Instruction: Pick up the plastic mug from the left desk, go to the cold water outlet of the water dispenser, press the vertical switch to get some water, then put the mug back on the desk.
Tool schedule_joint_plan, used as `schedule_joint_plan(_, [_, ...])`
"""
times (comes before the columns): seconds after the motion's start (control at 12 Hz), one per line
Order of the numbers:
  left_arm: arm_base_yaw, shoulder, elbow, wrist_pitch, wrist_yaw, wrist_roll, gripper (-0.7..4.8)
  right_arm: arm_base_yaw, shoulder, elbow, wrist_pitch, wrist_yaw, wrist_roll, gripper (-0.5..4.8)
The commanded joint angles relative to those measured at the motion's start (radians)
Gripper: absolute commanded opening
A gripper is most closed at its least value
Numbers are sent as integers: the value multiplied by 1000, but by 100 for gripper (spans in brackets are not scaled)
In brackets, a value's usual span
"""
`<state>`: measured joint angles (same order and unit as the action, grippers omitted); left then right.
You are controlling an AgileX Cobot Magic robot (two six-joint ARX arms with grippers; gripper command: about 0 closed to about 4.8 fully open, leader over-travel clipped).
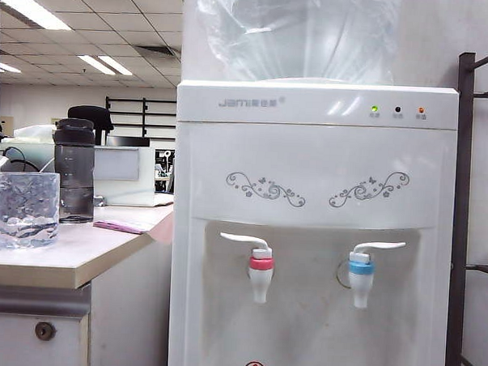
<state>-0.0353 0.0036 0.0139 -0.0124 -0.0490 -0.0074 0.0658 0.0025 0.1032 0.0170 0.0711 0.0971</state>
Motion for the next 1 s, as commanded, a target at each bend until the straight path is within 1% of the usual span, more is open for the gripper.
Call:
schedule_joint_plan(0.08, [-2, 30, 131, -72, -69, -34, -6, 0, 42, 249, -142, -32, 8, -1])
schedule_joint_plan(0.17, [-2, 87, 186, -74, -60, -35, -6, 0, 90, 346, -204, -93, 6, -1])
schedule_joint_plan(0.25, [-2, 171, 224, -55, -59, -37, -6, 1, 173, 447, -223, -140, 5, -1])
schedule_joint_plan(0.33, [-3, 243, 236, -28, -51, -85, -6, 1, 257, 525, -224, -197, 4, -1])
schedule_joint_plan(0.42, [-3, 274, 236, -7, -35, -109, -6, 1, 297, 561, -223, -235, 4, -1])
schedule_joint_plan(0.5, [-21, 322, 236, 30, -50, -113, -6, 3, 367, 630, -223, -317, 5, -1])
schedule_joint_plan(0.58, [-60, 353, 236, 64, -87, -118, -6, 3, 425, 688, -236, -376, 6, -1])
schedule_joint_plan(0.67, [-74, 360, 235, 71, -89, -123, -6, 4, 439, 703, -245, -391, 5, -2])
schedule_joint_plan(0.75, [-107, 377, 235, 87, -91, -124, -6, 5, 464, 728, -258, -422, 8, -2])
schedule_joint_plan(0.84, [-167, 410, 235, 110, -154, -124, -6, 25, 480, 739, -256, -428, 8, -2])
schedule_joint_plan(1.0, [-247, 473, 235, 142, -214, -125, -6, 93, 488, 738, -256, -382, 7, -2])
